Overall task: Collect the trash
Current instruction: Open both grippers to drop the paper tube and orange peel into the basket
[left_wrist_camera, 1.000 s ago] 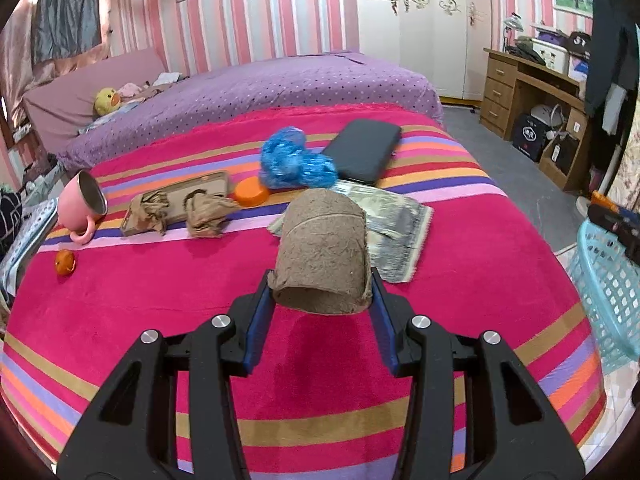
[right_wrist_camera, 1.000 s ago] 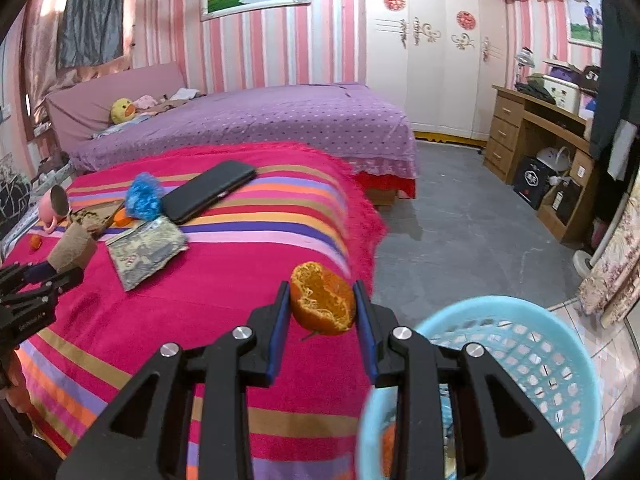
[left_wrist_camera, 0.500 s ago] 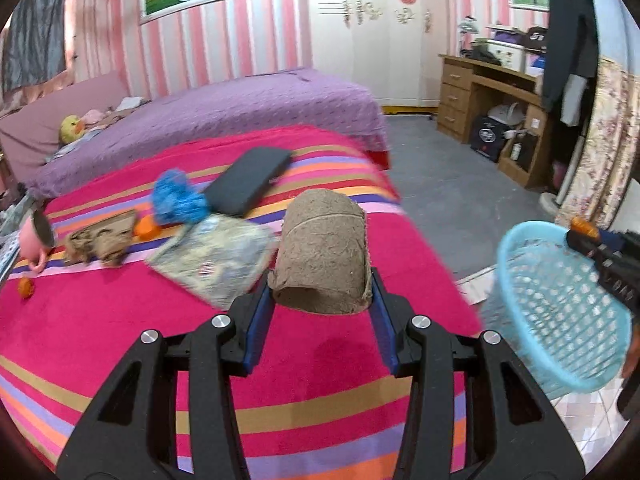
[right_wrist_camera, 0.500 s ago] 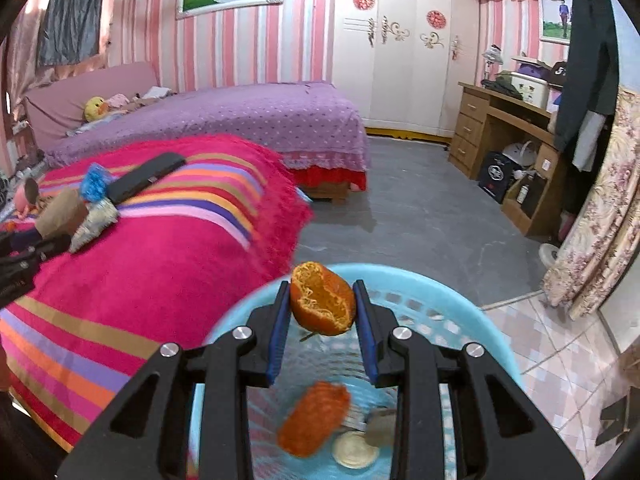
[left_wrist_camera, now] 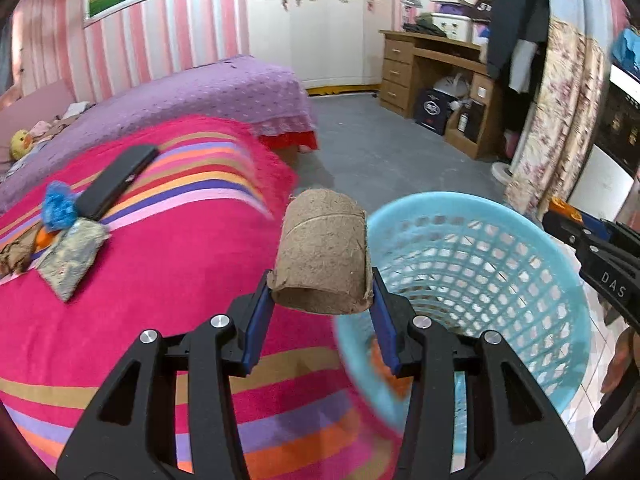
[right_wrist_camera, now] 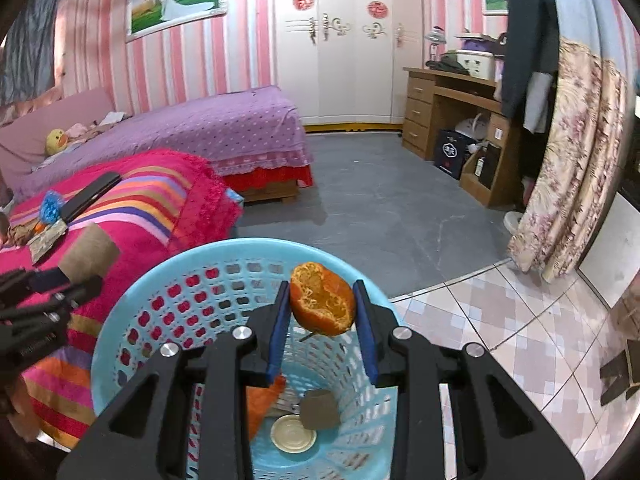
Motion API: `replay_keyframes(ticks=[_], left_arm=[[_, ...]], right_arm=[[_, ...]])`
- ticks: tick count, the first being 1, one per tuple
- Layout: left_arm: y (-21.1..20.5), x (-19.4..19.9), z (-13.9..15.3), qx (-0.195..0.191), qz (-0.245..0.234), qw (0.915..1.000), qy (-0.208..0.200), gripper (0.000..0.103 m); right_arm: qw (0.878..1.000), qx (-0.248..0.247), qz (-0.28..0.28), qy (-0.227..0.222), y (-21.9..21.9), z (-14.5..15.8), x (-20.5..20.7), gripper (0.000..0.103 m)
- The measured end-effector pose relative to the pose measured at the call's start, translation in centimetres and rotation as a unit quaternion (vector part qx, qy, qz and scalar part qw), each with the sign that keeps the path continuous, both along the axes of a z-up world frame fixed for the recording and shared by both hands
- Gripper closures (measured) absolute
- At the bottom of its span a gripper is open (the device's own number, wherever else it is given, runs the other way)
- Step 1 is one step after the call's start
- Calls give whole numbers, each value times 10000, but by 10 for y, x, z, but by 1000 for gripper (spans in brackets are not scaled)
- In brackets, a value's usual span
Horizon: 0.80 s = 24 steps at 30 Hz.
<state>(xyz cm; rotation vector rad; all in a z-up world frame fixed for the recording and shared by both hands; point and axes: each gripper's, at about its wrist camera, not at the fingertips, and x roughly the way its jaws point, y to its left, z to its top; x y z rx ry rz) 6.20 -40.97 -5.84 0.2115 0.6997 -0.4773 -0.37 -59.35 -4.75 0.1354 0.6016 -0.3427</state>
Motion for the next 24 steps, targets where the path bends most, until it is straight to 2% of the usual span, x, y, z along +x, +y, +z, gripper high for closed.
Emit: replay_keyframes(ticks=[3, 8, 11, 19, 24], left_arm=[[-16, -4, -2, 82, -68, 9999, -35, 58], [-33, -3, -6, -6, -137, 9997, 177, 58], [-41, -6, -9, 65, -169, 9997, 148, 54], [-37, -11, -2, 134, -192, 9996, -129, 22], [-17, -7, 4, 57, -84, 9998, -170, 16]], right_arm=[[10000, 34, -41, -16, -5, -3, 0, 72], [10000, 60, -20, 5, -10, -9, 0, 72], [10000, 47, -6, 13, -9, -11, 0, 72], [10000, 73, -45, 16, -13, -13, -1, 72], [9999, 85, -47, 59, -12, -17, 0, 72]])
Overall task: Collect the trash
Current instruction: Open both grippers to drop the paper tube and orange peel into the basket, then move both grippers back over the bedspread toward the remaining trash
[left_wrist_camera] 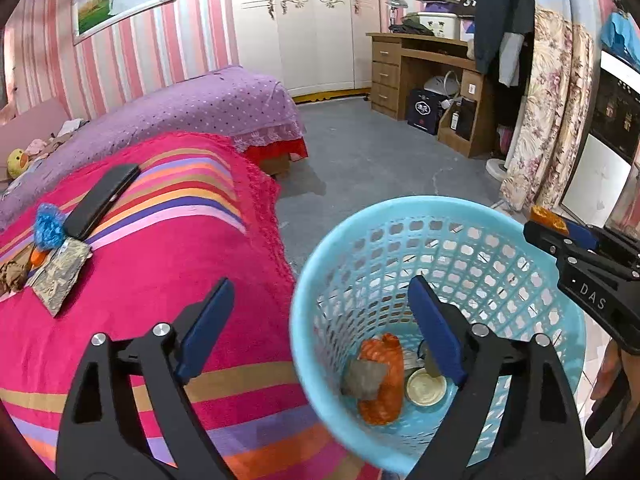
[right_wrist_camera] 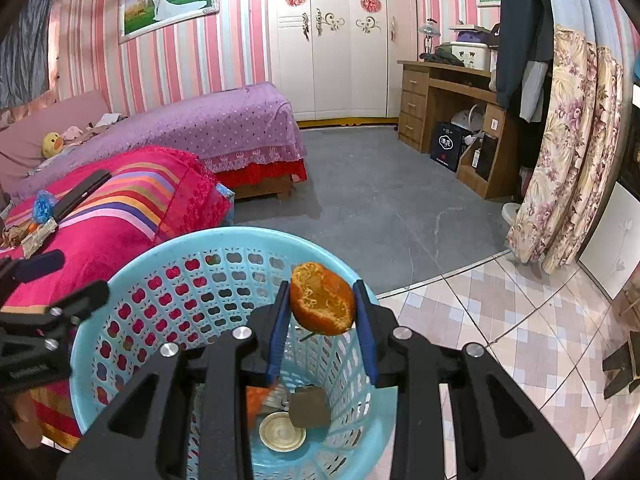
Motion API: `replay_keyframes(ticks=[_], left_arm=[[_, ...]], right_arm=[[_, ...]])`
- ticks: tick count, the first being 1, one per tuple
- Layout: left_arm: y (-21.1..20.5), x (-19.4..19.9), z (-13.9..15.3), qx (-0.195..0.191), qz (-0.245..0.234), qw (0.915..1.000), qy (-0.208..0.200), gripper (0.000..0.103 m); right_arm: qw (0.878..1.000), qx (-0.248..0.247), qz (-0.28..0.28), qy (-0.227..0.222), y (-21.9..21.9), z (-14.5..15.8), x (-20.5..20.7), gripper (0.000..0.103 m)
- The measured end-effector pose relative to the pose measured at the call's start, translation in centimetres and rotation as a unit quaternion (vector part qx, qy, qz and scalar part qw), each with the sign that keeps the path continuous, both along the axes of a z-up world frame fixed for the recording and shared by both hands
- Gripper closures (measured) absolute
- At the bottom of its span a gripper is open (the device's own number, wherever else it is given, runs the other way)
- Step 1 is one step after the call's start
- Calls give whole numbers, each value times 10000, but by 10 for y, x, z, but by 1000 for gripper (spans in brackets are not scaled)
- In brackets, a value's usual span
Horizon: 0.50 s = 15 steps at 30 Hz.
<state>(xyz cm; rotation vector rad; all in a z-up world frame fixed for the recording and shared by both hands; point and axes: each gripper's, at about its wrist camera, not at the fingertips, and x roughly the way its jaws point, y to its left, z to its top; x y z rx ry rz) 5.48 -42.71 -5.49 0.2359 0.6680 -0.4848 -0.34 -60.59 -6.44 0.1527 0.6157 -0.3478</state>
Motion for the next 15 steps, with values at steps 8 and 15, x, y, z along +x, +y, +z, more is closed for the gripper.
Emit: replay_keyframes(ticks=[8, 15], left_arm=[[27, 7, 3, -44, 151, 9999, -50, 12], [42, 12, 9, -68, 280, 9995, -109, 11]], right_arm=[[9998, -178, -23, 109, 10, -2, 9, 50], [9995, -311, -95, 31, 21, 6, 11, 16]])
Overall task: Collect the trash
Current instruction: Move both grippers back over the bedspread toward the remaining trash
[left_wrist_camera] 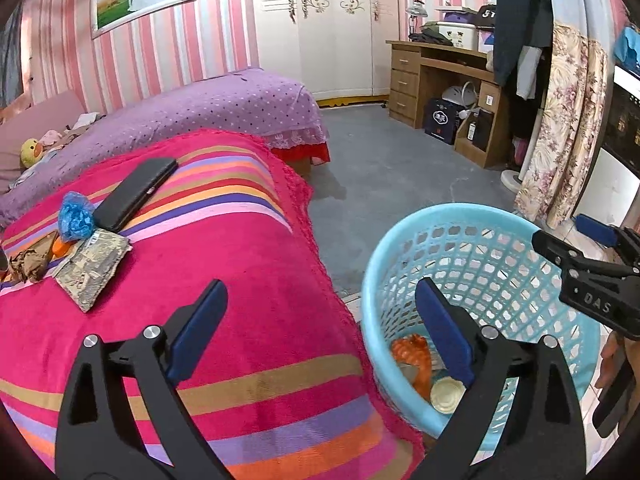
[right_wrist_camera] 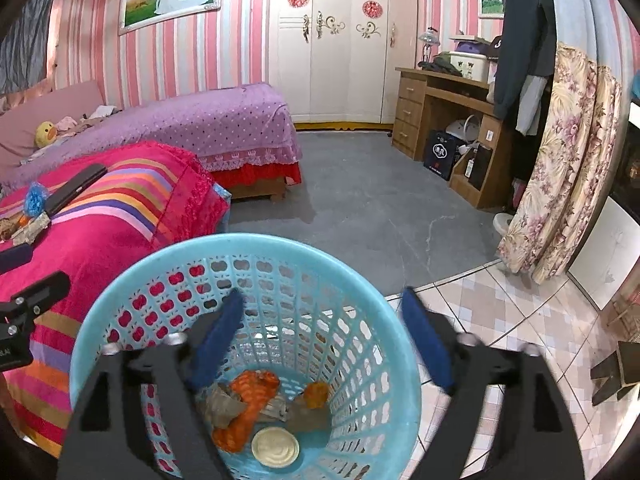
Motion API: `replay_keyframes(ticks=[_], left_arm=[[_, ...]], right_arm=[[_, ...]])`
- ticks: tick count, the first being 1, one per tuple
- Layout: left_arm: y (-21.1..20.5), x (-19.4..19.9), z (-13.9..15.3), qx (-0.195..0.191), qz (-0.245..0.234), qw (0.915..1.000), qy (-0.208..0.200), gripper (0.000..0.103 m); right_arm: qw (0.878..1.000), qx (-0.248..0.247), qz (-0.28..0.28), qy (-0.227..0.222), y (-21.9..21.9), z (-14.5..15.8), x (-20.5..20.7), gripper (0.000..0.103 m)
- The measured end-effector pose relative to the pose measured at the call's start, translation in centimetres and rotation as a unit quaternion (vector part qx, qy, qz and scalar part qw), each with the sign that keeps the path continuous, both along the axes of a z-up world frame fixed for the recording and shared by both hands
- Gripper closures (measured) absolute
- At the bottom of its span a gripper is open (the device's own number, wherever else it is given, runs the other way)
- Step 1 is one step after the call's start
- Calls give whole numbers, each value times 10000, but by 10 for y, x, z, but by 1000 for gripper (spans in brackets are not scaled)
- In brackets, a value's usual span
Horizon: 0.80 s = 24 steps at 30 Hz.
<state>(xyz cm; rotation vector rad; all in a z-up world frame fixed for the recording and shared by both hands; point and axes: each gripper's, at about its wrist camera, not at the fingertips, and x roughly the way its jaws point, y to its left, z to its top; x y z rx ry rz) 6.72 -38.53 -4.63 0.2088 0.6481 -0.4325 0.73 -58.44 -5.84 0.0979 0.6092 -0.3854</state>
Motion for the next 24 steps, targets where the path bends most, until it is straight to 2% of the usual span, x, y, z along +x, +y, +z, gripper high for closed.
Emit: replay_keyframes(ticks=[4, 13, 19, 24], left_arm=[[11, 4, 5, -61, 107, 9999, -21, 10], [49, 14, 12, -103, 388, 9992, -92, 9], [90, 21, 26, -95, 659, 9974, -264, 7], [128, 29, 32, -84, 868, 9959, -249, 6]], right_arm=[[9999, -82, 3, -60, 9, 8, 2, 9], [9999, -25, 48, -163, 35, 22, 15, 6], [9995, -70, 285, -137, 70, 30, 34, 6], [9987, -75, 474, -187, 100, 35, 50, 6]])
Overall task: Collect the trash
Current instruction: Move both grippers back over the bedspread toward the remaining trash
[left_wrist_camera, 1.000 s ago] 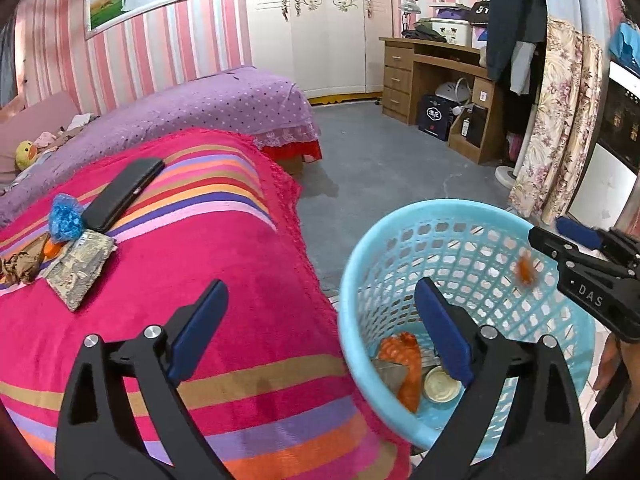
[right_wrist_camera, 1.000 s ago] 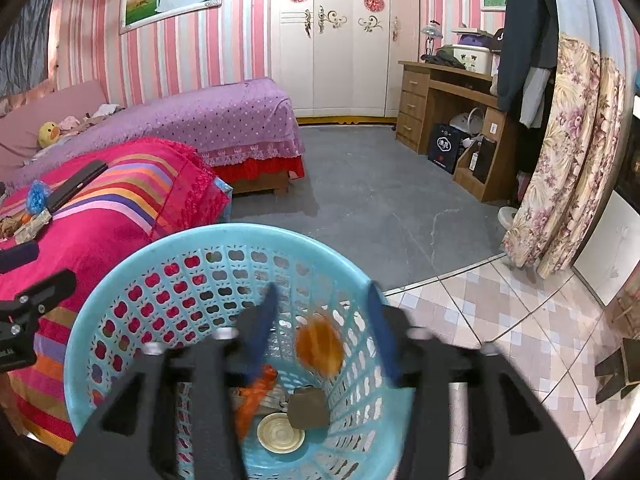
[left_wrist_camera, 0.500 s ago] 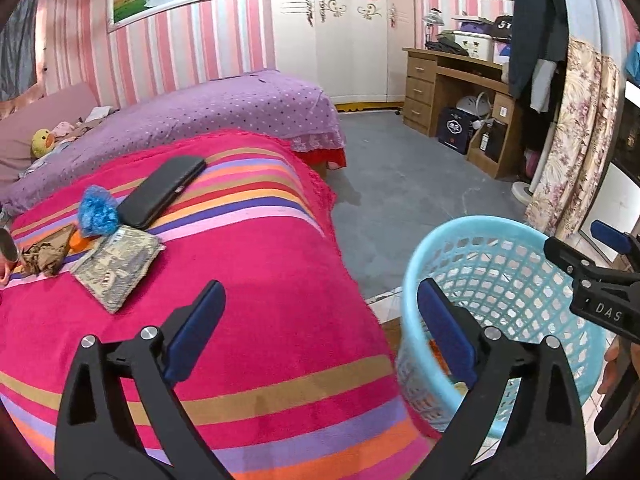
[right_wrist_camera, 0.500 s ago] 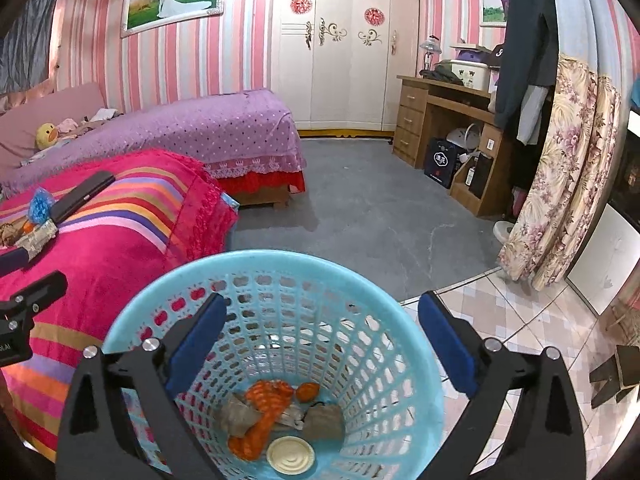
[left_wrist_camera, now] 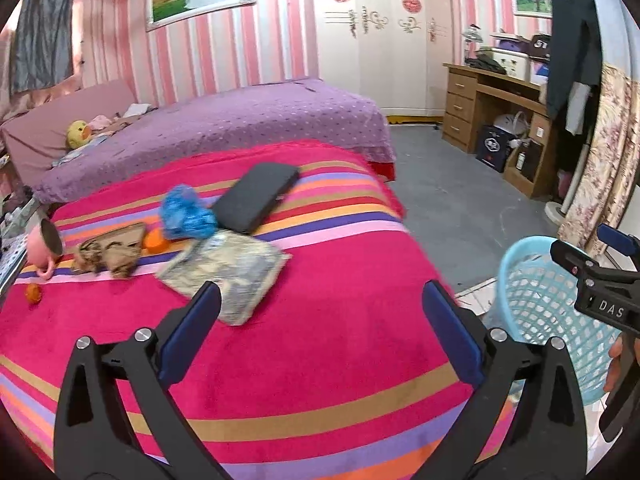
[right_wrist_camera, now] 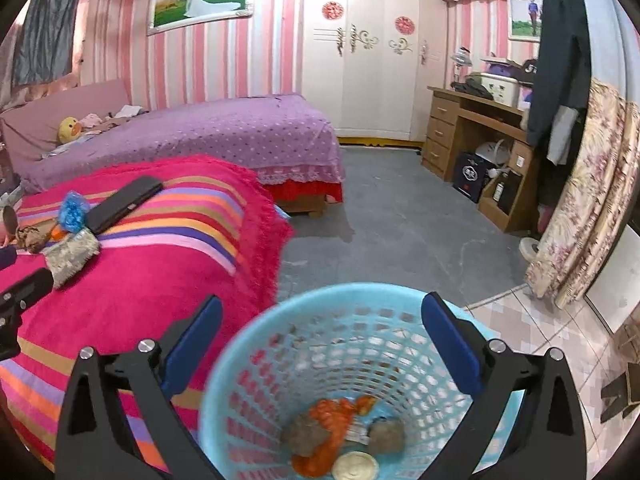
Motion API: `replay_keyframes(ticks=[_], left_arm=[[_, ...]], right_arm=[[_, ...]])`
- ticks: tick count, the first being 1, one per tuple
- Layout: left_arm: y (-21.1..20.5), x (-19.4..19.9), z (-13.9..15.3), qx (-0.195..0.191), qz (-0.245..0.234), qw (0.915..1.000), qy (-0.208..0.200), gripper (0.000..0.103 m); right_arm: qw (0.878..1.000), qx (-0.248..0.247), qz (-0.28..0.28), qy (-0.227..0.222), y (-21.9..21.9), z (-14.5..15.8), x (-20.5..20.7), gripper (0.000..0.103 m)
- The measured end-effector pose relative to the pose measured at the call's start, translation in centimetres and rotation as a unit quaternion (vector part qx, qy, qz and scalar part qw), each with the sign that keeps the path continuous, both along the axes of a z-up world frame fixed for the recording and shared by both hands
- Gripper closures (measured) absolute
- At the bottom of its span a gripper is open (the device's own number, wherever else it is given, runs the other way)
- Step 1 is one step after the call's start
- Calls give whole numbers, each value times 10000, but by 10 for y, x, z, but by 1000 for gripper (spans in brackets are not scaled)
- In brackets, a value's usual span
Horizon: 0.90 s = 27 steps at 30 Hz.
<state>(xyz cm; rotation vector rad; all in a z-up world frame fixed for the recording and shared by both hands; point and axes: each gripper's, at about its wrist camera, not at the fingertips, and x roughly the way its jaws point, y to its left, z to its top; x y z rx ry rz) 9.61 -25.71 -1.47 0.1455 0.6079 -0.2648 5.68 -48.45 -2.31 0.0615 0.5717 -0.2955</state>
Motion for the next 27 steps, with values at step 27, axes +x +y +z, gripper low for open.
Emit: replay_keyframes(ticks=[27], left_arm=[[217, 58, -2, 224, 1223, 9921, -143, 6]], right_arm=[[9944, 323, 995, 117, 154, -4, 78, 5]])
